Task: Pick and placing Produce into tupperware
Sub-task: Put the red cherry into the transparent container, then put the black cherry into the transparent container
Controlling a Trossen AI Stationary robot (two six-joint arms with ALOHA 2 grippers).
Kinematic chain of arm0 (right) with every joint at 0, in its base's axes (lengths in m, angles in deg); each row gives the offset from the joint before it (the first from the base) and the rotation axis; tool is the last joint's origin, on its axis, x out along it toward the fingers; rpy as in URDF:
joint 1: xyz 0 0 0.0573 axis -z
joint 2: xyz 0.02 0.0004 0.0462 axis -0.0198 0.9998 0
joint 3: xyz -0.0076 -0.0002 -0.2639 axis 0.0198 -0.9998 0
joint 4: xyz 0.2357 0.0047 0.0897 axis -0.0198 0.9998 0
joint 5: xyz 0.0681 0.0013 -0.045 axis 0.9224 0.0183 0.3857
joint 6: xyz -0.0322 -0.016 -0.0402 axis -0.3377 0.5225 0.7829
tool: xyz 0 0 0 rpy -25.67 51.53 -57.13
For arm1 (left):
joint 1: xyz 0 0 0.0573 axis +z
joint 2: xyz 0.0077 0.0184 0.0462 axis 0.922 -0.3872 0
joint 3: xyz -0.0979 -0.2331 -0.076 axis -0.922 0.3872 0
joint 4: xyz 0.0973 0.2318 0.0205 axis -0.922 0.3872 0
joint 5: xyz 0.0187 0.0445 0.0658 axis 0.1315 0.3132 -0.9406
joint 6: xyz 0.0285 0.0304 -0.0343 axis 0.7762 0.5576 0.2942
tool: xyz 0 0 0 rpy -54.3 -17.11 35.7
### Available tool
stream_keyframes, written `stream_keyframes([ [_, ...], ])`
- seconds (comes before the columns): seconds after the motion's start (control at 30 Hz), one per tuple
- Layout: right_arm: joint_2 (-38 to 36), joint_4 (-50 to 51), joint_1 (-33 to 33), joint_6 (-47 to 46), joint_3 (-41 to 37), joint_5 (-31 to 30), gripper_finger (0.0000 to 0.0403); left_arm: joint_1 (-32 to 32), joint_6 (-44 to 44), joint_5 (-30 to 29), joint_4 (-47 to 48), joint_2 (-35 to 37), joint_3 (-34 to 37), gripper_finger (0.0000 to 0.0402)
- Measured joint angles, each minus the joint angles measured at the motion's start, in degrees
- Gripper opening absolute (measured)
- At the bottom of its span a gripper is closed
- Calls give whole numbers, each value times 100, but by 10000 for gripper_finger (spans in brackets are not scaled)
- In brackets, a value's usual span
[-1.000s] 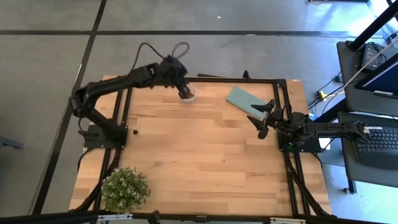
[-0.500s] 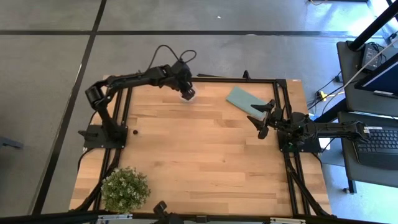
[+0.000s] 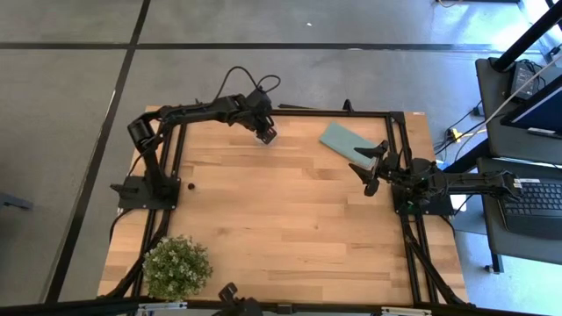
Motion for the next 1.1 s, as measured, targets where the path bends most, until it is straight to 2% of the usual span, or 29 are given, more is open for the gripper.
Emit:
stream_keyframes([
  [0.27, 0, 2, 2, -7, 0, 0, 288, -41, 180, -6, 8, 3, 0, 115],
  [0.57, 0, 0, 1, -10, 0, 0, 288, -12, 327, -3, 91, 150, -1, 181],
  [0.73, 0, -2, 0, -37, 0, 0, 288, -8, 694, -3, 261, 851, -206, 194],
  [0.8, 0, -2, 2, -142, 0, 2, 288, -14, 999, 191, 299, 1283, -343, 193],
  [0.97, 0, -2, -2, -206, 0, 7, 288, -41, 1270, 830, 1293, 2404, -673, 188],
  [1.1, 0, -10, -2, -140, 0, 5, 288, -46, 1089, 864, 2393, 3122, -673, 189],
])
